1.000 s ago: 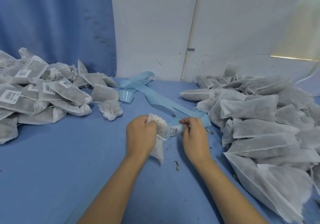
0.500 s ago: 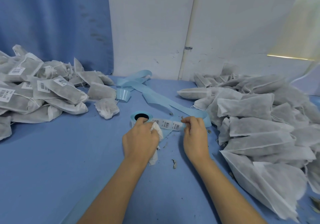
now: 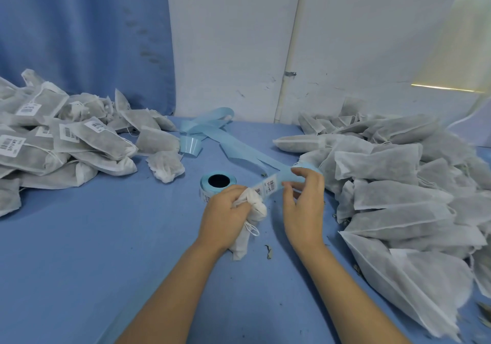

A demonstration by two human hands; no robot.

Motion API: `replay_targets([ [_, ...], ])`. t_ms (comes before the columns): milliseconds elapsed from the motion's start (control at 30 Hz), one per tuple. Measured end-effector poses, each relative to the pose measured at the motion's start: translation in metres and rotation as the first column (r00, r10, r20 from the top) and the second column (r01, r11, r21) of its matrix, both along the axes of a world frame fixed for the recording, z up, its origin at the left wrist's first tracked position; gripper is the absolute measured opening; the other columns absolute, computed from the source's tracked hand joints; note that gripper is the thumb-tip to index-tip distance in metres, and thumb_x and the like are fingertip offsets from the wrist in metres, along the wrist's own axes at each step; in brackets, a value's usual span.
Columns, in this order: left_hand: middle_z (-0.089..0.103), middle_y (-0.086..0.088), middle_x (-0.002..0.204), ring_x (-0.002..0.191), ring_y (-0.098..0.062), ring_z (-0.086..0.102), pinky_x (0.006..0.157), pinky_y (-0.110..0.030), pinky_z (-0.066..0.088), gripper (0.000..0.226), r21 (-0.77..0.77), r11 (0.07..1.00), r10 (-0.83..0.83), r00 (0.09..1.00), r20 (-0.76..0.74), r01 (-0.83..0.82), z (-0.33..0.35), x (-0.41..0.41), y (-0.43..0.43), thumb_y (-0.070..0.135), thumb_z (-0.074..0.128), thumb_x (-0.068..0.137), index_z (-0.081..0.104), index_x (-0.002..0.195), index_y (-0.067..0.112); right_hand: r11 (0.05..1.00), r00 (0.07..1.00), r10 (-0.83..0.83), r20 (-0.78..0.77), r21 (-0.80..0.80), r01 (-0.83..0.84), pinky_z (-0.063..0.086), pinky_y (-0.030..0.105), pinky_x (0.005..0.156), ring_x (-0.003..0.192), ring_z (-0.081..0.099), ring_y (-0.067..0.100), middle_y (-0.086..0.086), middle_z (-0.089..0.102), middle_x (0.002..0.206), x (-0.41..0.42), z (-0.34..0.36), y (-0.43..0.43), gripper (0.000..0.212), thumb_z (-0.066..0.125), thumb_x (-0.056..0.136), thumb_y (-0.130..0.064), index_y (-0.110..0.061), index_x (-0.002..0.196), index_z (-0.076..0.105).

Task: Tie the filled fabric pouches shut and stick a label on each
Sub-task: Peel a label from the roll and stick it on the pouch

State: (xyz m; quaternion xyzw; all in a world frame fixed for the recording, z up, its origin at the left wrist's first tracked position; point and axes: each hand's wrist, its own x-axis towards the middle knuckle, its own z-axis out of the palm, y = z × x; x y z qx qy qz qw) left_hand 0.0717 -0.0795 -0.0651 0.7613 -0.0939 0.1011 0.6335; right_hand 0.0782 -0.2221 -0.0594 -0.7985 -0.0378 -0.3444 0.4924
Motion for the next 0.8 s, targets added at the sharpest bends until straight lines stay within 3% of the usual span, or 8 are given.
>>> replay_targets([
  [100,0.066,0.005,0.072,0.066,-0.009,0.057,0.061,-0.025,0.046,0.028,-0.136,0.99,-0.046,0.996,-0.083,0.034,0.0015,-0.0003,0.0009,0.013,0.046,0.06,0.071,0.07,0.017,0.999,0.985,0.05,-0.166,-0.005,-0.051,0.04,0.002,0.074,0.092,0.059,0.0,-0.009,0.061,0.106,-0.0002,-0.0021,0.0023,0.021,0.054,0.093,-0.007,-0.024,0.107,0.057],
  [167,0.064,-0.008,0.074,0.068,-0.014,0.054,0.063,-0.031,0.043,0.032,-0.166,0.985,-0.068,0.99,-0.12,0.048,0.0014,-0.0003,0.0015,0.011,0.045,0.057,0.071,0.075,0.004,0.995,0.96,0.096,-0.264,0.0,-0.099,0.04,0.001,0.078,0.094,0.061,0.003,-0.011,0.064,0.101,-0.001,-0.0034,0.0038,0.027,0.054,0.09,-0.002,-0.017,0.11,0.064],
  [233,0.06,-0.015,0.078,0.072,-0.02,0.052,0.066,-0.034,0.041,0.037,-0.165,0.985,-0.073,0.989,-0.132,0.051,0.0018,-0.0005,0.0013,0.011,0.045,0.057,0.068,0.082,-0.006,0.985,0.938,0.169,-0.304,0.081,-0.151,0.045,0.007,0.086,0.096,0.062,0.001,-0.012,0.066,0.1,-0.0031,-0.002,0.0064,0.032,0.055,0.088,0.0,-0.016,0.114,0.065],
  [300,0.06,-0.012,0.075,0.071,-0.02,0.051,0.065,-0.033,0.041,0.037,-0.158,0.986,-0.064,0.988,-0.139,0.041,0.0023,-0.0011,0.0003,0.011,0.046,0.057,0.067,0.082,-0.007,0.971,0.929,0.217,-0.299,0.159,-0.176,0.05,0.02,0.09,0.097,0.064,0.004,-0.009,0.068,0.101,-0.0044,-0.0008,0.0085,0.03,0.058,0.088,-0.002,-0.018,0.111,0.066],
  [367,0.063,-0.004,0.071,0.067,-0.015,0.053,0.059,-0.026,0.043,0.034,-0.181,0.983,-0.067,0.986,-0.153,0.039,0.004,-0.0025,-0.0004,0.01,0.046,0.057,0.07,0.077,0.0,0.961,0.931,0.233,-0.28,0.216,-0.175,0.051,0.023,0.088,0.095,0.066,0.007,-0.007,0.07,0.097,-0.0048,0.0002,0.0102,0.024,0.061,0.088,-0.005,-0.021,0.105,0.068],
  [433,0.063,-0.006,0.072,0.067,-0.014,0.053,0.06,-0.027,0.043,0.034,-0.188,0.982,-0.066,0.986,-0.156,0.036,0.0054,-0.0034,-0.0005,0.009,0.046,0.056,0.071,0.077,0.002,0.951,0.938,0.236,-0.255,0.259,-0.168,0.051,0.018,0.083,0.09,0.066,0.005,-0.006,0.071,0.093,-0.0048,0.0004,0.0107,0.021,0.061,0.09,-0.007,-0.024,0.099,0.068],
  [533,0.058,-0.011,0.075,0.072,-0.019,0.051,0.066,-0.033,0.041,0.04,-0.174,0.984,-0.048,0.988,-0.143,0.023,0.0049,-0.0026,-0.0005,0.011,0.045,0.056,0.065,0.084,-0.01,0.948,0.947,0.223,-0.23,0.279,-0.155,0.047,0.009,0.075,0.083,0.063,-0.005,-0.013,0.07,0.089,-0.005,0.0015,0.01,0.024,0.06,0.091,-0.009,-0.032,0.09,0.068],
  [800,0.051,-0.01,0.072,0.066,-0.02,0.045,0.059,-0.032,0.043,0.033,-0.224,0.974,-0.026,0.988,-0.151,-0.008,0.0062,-0.0028,0.0011,0.01,0.044,0.055,0.055,0.074,-0.015,0.92,0.971,0.126,-0.202,0.39,-0.039,0.045,0.009,0.075,0.087,0.063,0.0,-0.011,0.07,0.092,-0.0002,0.0004,0.0037,0.022,0.056,0.093,-0.01,-0.026,0.09,0.07],
])
